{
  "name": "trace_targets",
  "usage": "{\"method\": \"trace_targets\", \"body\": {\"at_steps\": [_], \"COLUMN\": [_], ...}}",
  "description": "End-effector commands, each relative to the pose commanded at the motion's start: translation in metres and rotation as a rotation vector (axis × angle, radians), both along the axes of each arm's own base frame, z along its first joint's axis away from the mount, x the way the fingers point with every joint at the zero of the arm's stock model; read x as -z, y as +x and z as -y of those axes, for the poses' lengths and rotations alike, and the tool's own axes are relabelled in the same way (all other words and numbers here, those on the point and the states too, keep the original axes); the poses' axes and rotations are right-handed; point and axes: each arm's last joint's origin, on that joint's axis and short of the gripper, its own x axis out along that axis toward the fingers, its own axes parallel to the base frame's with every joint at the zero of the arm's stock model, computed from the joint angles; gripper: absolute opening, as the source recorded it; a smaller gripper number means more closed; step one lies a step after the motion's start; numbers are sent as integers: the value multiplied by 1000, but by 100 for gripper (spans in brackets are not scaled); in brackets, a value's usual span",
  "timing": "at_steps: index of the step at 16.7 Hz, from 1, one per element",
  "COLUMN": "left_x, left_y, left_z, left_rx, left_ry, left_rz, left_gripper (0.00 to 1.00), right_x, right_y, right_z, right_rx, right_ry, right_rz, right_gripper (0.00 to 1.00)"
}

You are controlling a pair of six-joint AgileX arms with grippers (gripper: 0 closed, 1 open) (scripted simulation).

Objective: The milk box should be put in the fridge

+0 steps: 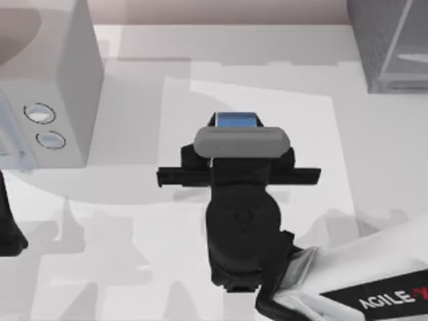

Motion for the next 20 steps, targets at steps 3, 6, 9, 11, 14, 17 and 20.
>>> {"method": "trace_targets", "body": {"at_steps": [3,6,9,11,14,17,20], "left_x": [0,0,0,0,0,0,0], "left_y": [0,0,0,0,0,0,0], "left_z": [0,0,0,0,0,0,0], "left_rx": [0,0,0,0,0,0,0], "left_ry": [0,0,0,0,0,0,0], "left_rz": [0,0,0,0,0,0,0], "left_gripper": [100,100,100,100,100,100,100], "right_x": [-3,-4,-7,-13,-24,-33,-33], "right_y": [-1,0,6,11,13,-1,-27], "right_z": [1,0,19,46,105,171,228], "right_rx": [0,2,-13,-31,-55,-71,-78], "right_ry": [0,6,-22,-52,-90,-91,-59], "right_rz": [-1,2,-20,-51,-114,-167,-185], "right_gripper": [0,0,0,0,0,0,0]}}
